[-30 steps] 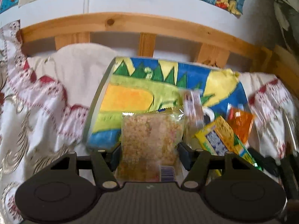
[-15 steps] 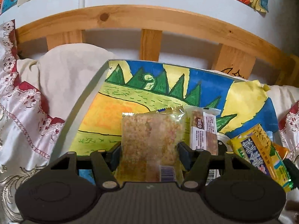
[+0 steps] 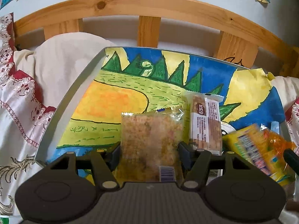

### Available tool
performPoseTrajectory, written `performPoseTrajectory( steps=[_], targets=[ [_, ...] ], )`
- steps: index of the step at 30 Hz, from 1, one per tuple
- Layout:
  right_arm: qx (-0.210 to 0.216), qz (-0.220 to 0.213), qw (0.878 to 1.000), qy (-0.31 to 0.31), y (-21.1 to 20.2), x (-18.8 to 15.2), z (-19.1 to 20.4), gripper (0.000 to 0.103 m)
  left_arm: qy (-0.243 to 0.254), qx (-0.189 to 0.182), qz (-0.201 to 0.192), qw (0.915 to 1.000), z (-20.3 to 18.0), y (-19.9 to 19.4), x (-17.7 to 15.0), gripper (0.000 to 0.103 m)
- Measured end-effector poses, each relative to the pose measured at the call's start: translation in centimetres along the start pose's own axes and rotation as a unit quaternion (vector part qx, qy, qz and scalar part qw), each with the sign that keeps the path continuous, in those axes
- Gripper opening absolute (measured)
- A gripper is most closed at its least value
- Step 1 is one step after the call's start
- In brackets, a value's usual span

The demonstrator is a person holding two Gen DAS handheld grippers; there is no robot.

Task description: Organize snacks

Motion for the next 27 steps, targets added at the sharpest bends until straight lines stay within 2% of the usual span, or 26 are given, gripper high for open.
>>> performPoseTrajectory(
  steps=[5, 9, 12, 13, 14, 19, 27],
  targets=[
    [-0.006, 0.001, 1.000, -0.005, 0.1, -0.2, 0.1, 0.074, -0.001, -0.002, 0.006, 1.0000, 0.3, 0.0, 0.0, 0.073],
    [-0.010, -0.007, 1.000, 0.003, -0.3, 0.0, -0.1, 0.083, -0.009, -0.003, 0.009, 0.9999, 0.9, -0.5, -0.1, 0.082],
    [-0.015, -0.017, 1.000, 0.022, -0.8, 0.2, -0.3, 0.094, -0.027, -0.011, -0.014, 0.9995, 1.9, -1.6, 0.1, 0.093],
    [-0.020, -0.024, 0.999, 0.027, -1.0, 0.3, -0.4, 0.100, -0.030, -0.013, -0.022, 0.9992, 2.1, -2.1, 0.2, 0.094],
    [-0.027, -0.030, 0.999, 0.030, -1.3, 0.4, -0.5, 0.102, -0.030, -0.014, -0.028, 0.9990, 2.3, -2.5, 0.2, 0.096],
    [-0.051, -0.053, 0.996, 0.043, -2.8, 1.0, -0.7, 0.102, -0.030, -0.015, -0.059, 0.9977, 3.4, -5.5, 0.3, 0.100],
    [-0.045, -0.095, 0.989, 0.100, -7.6, 2.1, -0.8, 0.102, -0.057, -0.001, -0.105, 0.9929, 6.8, -11.1, -0.9, 0.102]
  ],
)
Point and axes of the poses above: each gripper's, at about its wrist camera, not at the fingertips, and y roughly the way its jaws point, z to its left, x to its top, the point moved 6 cm from there along y, roughly the way its jaws point, and after that the axes turned 13 degrees about x, right-handed, at the moved point
